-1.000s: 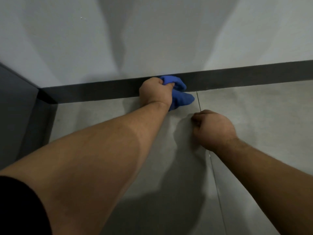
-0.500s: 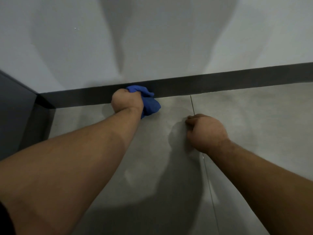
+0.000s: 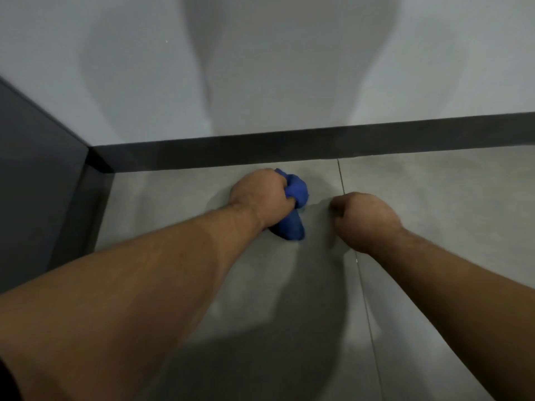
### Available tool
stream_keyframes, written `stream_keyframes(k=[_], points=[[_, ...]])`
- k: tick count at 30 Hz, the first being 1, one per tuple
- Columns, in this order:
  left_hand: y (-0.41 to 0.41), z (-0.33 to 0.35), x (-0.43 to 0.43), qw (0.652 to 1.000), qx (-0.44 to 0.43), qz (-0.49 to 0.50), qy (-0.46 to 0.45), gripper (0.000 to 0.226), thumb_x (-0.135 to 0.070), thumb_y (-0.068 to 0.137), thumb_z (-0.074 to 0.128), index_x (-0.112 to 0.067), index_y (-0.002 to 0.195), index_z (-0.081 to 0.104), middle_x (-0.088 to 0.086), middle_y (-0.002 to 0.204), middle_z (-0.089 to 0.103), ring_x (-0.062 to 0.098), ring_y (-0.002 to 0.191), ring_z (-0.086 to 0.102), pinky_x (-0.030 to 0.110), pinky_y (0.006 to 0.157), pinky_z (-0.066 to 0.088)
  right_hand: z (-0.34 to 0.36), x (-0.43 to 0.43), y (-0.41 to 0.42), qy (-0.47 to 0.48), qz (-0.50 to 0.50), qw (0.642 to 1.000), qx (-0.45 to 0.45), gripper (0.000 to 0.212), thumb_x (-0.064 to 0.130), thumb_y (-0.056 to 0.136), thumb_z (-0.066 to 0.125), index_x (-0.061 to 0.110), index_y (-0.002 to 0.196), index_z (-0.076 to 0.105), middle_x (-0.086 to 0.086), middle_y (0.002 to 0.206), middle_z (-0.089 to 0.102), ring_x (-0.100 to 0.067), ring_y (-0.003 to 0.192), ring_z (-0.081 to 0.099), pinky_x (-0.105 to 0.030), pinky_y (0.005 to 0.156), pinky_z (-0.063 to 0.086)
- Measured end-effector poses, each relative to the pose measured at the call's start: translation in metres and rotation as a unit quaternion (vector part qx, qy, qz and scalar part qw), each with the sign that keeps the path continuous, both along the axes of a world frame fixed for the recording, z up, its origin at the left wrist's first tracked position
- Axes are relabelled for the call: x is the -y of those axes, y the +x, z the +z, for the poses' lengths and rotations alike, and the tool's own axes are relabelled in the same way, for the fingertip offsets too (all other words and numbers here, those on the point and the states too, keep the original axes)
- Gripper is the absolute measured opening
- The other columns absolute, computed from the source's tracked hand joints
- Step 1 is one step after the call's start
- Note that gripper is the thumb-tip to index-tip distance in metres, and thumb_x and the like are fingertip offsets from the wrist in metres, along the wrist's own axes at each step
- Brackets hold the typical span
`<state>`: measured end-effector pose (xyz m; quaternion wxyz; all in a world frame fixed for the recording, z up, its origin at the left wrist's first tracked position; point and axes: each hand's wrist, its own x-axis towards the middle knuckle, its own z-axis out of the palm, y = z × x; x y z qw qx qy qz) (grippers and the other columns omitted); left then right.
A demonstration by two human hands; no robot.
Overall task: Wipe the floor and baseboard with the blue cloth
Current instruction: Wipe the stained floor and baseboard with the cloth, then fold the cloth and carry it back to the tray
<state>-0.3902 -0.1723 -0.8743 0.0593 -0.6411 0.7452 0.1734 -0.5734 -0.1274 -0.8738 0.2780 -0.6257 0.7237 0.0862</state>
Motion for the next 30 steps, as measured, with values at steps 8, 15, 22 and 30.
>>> stream_keyframes(k=[8, 15, 22, 30], points=[[0.033, -0.012, -0.038, 0.974, -0.140, 0.165, 0.072, 0.021, -0.037, 0.093, 0.064, -0.020, 0.105, 0.069, 0.002, 0.097, 0.072, 0.022, 0.089, 0.068, 0.036, 0.076, 0.058, -0.007, -0.010, 0.028, -0.003, 0.000, 0.996, 0.090, 0.048, 0.023, 0.104, 0.053, 0.025, 0.151, 0.048, -0.008, 0.143, 0.060, -0.030, 0.129, 0.058, -0.046, 0.113, 0.047], [0.046, -0.023, -0.056, 0.968, -0.172, 0.156, 0.089, 0.012, -0.023, 0.088, 0.075, -0.023, 0.098, 0.068, -0.001, 0.095, 0.069, 0.020, 0.089, 0.066, 0.030, 0.074, 0.052, -0.019, -0.017, 0.049, 0.015, -0.004, 0.993, 0.121, 0.030, 0.029, 0.096, 0.062, 0.023, 0.126, 0.064, -0.008, 0.119, 0.065, -0.027, 0.104, 0.065, -0.037, 0.086, 0.055], [0.052, -0.021, -0.067, 0.918, -0.355, 0.156, 0.084, 0.015, -0.007, 0.086, 0.065, -0.012, 0.100, 0.061, 0.002, 0.077, 0.063, 0.018, 0.071, 0.057, 0.030, 0.067, 0.048, -0.018, -0.040, 0.027, -0.103, -0.231, 0.917, 0.308, 0.006, 0.021, 0.090, 0.063, 0.023, 0.092, 0.058, -0.004, 0.085, 0.066, -0.019, 0.077, 0.063, -0.031, 0.060, 0.048], [0.056, -0.018, -0.053, 0.858, -0.429, 0.263, 0.103, 0.014, -0.025, 0.095, 0.065, -0.029, 0.108, 0.063, -0.004, 0.100, 0.069, 0.018, 0.105, 0.066, 0.030, 0.079, 0.051, -0.010, -0.025, 0.021, -0.049, -0.266, 0.886, 0.376, 0.033, 0.015, 0.093, 0.063, 0.028, 0.123, 0.061, 0.004, 0.108, 0.065, -0.023, 0.106, 0.066, -0.036, 0.082, 0.058]])
